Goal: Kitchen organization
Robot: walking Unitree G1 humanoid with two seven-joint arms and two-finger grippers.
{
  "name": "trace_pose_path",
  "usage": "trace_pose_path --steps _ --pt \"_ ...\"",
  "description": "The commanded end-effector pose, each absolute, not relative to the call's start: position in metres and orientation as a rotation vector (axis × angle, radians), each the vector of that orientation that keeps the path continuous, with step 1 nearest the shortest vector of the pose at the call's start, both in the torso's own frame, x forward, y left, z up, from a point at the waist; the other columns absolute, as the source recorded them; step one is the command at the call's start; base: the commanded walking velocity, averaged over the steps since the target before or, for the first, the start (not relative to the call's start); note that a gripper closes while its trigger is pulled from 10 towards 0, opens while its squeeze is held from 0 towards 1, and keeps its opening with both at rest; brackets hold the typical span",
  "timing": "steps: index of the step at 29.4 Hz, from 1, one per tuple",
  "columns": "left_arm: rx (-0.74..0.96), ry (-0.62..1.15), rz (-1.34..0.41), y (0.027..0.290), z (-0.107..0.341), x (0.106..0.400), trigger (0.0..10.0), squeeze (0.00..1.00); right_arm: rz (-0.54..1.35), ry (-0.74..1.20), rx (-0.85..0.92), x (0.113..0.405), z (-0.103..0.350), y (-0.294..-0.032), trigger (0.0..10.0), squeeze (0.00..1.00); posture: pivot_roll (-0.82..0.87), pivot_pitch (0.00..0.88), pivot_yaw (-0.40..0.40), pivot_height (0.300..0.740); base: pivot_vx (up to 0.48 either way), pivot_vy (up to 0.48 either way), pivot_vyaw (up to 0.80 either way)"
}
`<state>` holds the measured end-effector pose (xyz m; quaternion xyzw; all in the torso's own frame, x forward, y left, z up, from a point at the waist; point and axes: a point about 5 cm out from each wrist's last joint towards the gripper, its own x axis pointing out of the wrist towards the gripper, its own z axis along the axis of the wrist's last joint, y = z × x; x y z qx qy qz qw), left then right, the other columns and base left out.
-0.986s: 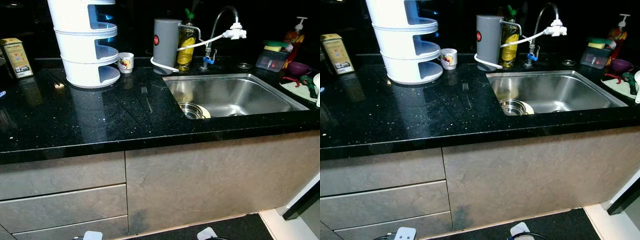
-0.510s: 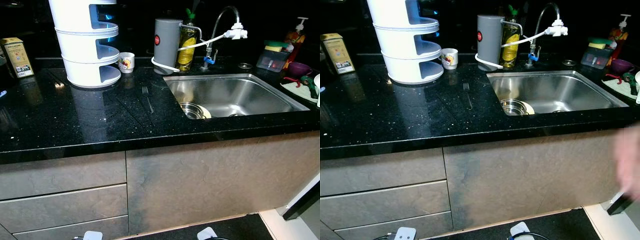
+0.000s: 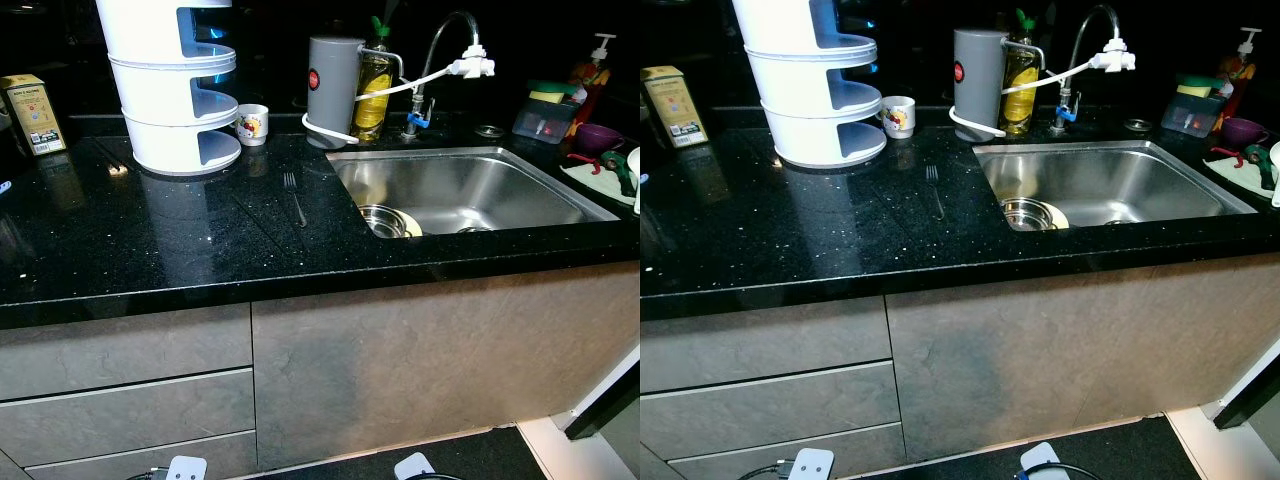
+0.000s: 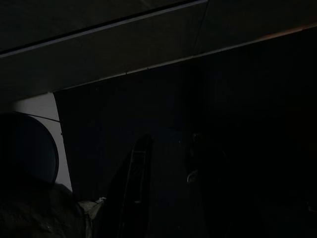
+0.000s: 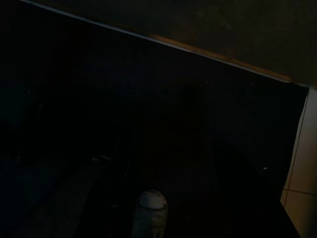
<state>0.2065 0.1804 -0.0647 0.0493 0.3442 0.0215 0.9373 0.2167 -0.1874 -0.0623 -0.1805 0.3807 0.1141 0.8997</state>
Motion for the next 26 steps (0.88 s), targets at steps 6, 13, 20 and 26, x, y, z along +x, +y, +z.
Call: trace_pose_path --steps 6,13,20,26 --pt "0.097 0.744 0.052 0.1815 -0.0704 0.1979 10.0 0.00 0.221 0.824 -0.365 0.2099 -0.0665 -0.1913 10.0 0.00 -0.01 0.128 -0.051 0.740 0.000 0.000 0.00" --pt "0.104 0.750 0.050 0.1833 -0.0713 0.1957 10.0 0.00 0.215 0.825 -0.359 0.2092 -0.0669 -0.1913 10.0 0.00 -0.01 0.129 -0.051 0.740 0.000 0.000 0.00" --pt "0.100 0.746 0.054 0.1840 -0.0707 0.1965 10.0 0.00 0.207 0.827 -0.357 0.2095 -0.0665 -0.1936 10.0 0.00 0.00 0.129 -0.052 0.740 0.000 0.000 0.00" --pt "0.067 0.746 0.039 0.1780 -0.0737 0.1906 10.0 0.00 0.209 0.838 -0.361 0.2046 -0.0690 -0.1944 10.0 0.00 0.00 0.119 -0.050 0.740 0.000 0.000 0.00"
